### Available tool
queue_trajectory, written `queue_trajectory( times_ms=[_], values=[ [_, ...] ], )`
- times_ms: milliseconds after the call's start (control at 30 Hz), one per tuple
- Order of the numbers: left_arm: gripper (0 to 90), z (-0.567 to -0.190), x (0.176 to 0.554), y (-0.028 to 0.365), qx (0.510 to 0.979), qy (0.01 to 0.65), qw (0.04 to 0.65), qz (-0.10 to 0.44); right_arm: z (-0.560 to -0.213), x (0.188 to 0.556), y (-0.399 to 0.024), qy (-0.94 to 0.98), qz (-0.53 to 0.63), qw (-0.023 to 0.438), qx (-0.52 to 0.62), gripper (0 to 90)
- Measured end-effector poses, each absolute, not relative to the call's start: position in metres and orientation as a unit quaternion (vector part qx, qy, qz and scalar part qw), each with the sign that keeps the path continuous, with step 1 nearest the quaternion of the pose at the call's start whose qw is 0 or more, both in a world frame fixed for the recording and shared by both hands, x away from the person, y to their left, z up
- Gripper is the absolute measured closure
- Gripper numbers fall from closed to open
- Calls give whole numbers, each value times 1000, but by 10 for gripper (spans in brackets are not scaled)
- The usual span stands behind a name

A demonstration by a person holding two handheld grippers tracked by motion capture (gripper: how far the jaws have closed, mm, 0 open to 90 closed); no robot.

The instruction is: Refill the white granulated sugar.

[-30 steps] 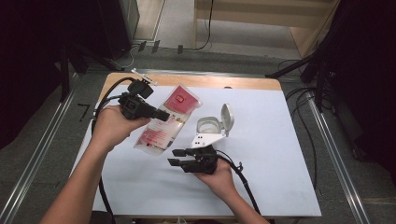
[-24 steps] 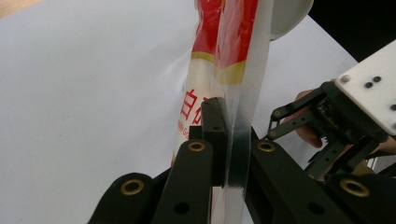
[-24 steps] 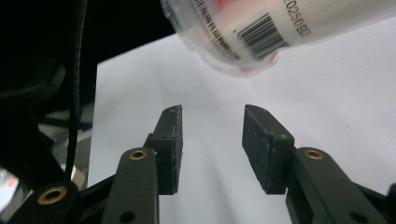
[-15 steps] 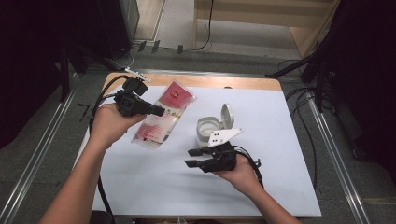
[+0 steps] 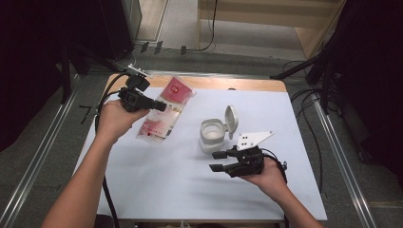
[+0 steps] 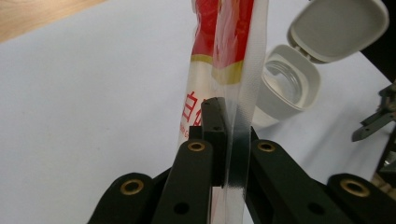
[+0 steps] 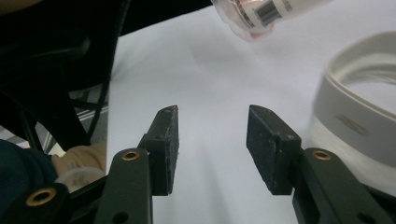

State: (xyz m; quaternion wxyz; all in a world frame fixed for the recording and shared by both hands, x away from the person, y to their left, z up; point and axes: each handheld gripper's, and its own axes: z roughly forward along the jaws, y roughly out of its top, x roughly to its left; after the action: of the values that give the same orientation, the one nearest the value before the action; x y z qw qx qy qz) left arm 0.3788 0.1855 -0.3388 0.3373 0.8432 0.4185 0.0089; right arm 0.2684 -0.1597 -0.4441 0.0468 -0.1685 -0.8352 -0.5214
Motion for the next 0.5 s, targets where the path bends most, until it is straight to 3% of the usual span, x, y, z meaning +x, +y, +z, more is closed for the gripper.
queue_trajectory(
  times_ms=[500],
  values=[
    [900,-366,413,181,828,446,337,25,-446,281,-197,-828,-519,32,-209,542]
  ],
)
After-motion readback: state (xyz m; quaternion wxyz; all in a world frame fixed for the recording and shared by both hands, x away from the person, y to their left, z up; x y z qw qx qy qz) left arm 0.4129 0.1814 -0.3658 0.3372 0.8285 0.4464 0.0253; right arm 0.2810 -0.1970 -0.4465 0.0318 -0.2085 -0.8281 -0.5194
